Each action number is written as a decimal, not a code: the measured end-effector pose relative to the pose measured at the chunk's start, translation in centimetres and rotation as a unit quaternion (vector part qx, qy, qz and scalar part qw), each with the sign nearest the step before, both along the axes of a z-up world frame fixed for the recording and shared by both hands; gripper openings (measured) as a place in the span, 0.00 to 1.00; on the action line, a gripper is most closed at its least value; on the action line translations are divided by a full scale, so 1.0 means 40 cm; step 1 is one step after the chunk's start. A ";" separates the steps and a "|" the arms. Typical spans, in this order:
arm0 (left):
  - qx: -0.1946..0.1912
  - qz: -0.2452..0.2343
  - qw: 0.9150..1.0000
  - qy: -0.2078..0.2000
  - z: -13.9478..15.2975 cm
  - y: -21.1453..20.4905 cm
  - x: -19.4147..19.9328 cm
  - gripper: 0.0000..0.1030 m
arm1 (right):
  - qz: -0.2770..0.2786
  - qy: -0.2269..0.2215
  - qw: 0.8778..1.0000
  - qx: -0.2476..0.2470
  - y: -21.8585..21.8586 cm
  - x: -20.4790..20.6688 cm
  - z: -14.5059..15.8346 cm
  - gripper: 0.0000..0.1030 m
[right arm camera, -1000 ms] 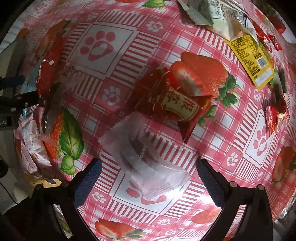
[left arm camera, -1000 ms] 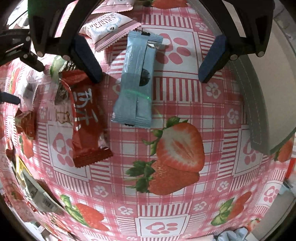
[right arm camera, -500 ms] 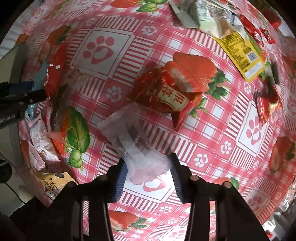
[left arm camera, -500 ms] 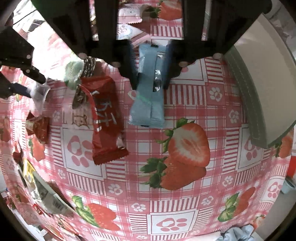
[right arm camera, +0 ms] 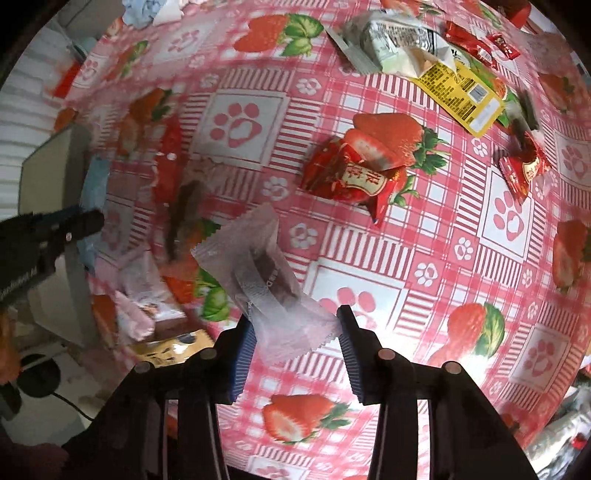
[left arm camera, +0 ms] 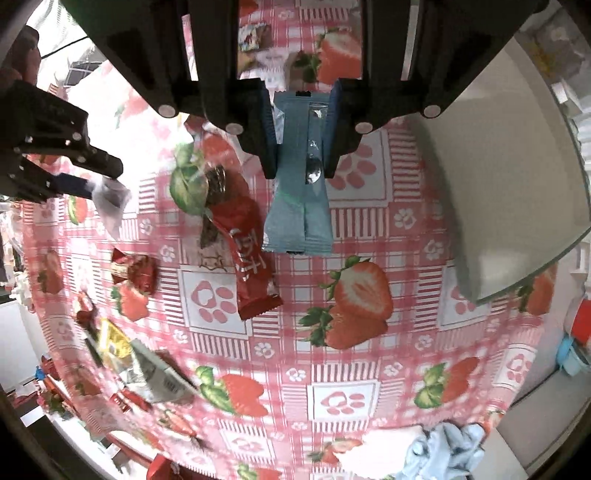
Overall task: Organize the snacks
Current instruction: 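Carry both packets over the white tray and open both tools to drop them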
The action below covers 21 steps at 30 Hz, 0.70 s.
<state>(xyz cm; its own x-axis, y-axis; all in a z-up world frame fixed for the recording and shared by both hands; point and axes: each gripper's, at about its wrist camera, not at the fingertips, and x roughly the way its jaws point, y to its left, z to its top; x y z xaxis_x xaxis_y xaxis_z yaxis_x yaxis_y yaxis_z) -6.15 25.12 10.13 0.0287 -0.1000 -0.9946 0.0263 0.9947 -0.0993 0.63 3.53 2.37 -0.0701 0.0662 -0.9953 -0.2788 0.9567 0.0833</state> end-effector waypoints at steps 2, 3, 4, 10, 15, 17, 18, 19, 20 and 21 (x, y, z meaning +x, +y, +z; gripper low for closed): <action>0.000 0.005 1.000 -0.008 0.026 0.027 -0.018 0.25 | 0.002 -0.003 1.000 0.003 0.015 -0.016 0.032 0.43; 0.001 0.007 1.000 -0.012 0.042 0.039 -0.030 0.25 | 0.006 -0.005 1.000 0.005 0.026 -0.022 0.043 0.43; 0.003 0.009 1.000 -0.016 0.046 0.058 -0.049 0.25 | 0.008 -0.006 1.000 0.006 0.052 -0.027 0.065 0.43; 0.019 0.034 0.999 -0.031 0.045 0.097 -0.085 0.25 | 0.050 -0.014 0.999 0.014 0.139 -0.031 0.081 0.43; 0.021 0.075 0.996 -0.036 0.057 0.182 -0.131 0.25 | 0.098 -0.018 0.995 0.021 0.254 -0.042 0.088 0.44; 0.025 0.088 0.995 -0.037 0.060 0.221 -0.157 0.25 | 0.120 -0.019 0.992 0.025 0.304 -0.052 0.087 0.43; 0.027 0.093 0.995 -0.037 0.060 0.236 -0.167 0.25 | 0.130 -0.019 0.991 0.027 0.328 -0.055 0.086 0.43; 0.030 0.102 0.994 -0.035 0.059 0.258 -0.183 0.25 | 0.141 -0.019 0.989 0.029 0.352 -0.061 0.089 0.43; 0.031 0.108 0.993 -0.034 0.056 0.272 -0.194 0.25 | 0.152 -0.019 0.988 0.031 0.379 -0.067 0.088 0.43; 0.033 0.117 0.992 -0.031 0.052 0.295 -0.211 0.25 | 0.163 -0.019 0.986 0.034 0.408 -0.074 0.088 0.44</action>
<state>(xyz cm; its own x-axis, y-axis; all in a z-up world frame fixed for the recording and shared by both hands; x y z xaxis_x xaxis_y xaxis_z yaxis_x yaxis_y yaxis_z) -14.59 36.91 12.21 0.1042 -0.0184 -0.9944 -0.2030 0.9784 -0.0394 -2.33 19.85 5.89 -0.0614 0.1124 -0.9918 -0.5745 0.8085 0.1272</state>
